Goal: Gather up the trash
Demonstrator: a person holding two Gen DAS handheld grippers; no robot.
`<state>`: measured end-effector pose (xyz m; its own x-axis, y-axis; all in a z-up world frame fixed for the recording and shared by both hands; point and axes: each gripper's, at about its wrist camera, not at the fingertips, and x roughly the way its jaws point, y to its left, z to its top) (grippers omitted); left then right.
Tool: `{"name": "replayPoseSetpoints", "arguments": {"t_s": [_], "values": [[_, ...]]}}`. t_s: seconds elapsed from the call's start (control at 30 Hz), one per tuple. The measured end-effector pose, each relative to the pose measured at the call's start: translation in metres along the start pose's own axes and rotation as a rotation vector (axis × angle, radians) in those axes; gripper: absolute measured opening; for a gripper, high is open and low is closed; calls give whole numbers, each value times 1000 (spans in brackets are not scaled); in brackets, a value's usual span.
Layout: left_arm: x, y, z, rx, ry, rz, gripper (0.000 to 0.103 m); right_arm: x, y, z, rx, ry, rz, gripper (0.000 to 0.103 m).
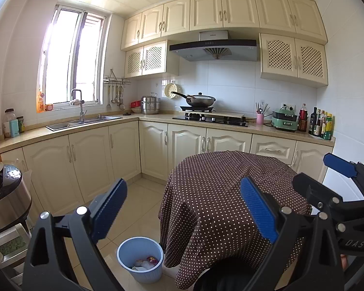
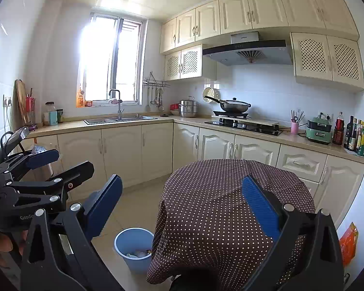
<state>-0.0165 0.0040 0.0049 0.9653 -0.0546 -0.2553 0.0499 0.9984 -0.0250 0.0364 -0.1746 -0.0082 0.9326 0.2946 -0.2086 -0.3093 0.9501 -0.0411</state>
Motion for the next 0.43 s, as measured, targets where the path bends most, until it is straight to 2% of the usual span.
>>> {"name": "replayPoseSetpoints", "arguments": {"t_s": [0.2, 0.43], "values": [[10, 4, -4, -6, 21, 5, 93, 15, -3, -1, 12, 22, 18, 96], [41, 15, -12, -24, 87, 20, 93, 51, -16, -8, 32, 82, 19, 96]]}}
